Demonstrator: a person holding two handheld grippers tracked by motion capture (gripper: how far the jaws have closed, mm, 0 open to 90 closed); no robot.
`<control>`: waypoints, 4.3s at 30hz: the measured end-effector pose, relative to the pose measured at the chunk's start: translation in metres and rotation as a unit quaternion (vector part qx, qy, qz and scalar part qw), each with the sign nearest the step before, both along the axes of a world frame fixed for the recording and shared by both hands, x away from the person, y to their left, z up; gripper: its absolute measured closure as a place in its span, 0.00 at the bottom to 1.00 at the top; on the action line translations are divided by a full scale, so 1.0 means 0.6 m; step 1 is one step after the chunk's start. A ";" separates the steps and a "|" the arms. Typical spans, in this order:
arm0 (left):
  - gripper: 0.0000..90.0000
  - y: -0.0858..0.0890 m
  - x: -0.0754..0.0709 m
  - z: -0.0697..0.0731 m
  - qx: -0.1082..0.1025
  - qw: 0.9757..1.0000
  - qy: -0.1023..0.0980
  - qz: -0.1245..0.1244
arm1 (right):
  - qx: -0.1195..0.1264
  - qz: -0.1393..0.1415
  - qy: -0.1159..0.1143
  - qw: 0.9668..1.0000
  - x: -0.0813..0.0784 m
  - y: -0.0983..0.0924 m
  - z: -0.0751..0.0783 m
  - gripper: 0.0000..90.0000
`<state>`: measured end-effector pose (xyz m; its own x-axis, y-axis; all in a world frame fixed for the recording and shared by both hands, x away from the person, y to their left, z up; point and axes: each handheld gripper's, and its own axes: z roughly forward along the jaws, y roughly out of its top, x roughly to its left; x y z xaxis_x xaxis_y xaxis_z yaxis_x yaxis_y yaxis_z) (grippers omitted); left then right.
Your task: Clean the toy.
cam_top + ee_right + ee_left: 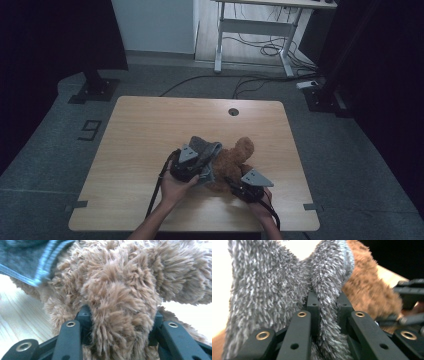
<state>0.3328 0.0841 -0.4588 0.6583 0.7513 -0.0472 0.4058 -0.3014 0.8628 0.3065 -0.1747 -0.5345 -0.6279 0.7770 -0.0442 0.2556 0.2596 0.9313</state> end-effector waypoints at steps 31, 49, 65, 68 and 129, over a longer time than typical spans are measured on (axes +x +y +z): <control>0.86 0.050 0.006 0.060 -0.051 0.999 0.005 0.001 | 0.001 -0.001 -0.002 1.000 0.001 -0.003 -0.003 0.61; 0.85 -0.162 0.068 0.017 0.011 0.997 0.054 -0.046 | -0.023 -0.003 -0.016 1.000 -0.002 0.001 -0.004 0.61; 0.86 0.007 0.028 0.012 -0.033 0.999 0.041 -0.010 | -0.012 -0.004 -0.016 1.000 0.002 0.002 -0.004 0.61; 0.86 0.037 0.023 0.008 -0.046 0.998 0.042 0.003 | -0.012 -0.006 -0.015 1.000 0.002 0.002 -0.004 0.61; 0.85 0.082 -0.004 -0.036 -0.056 0.997 0.050 0.009 | 0.080 0.059 0.004 0.995 0.019 -0.052 0.033 0.24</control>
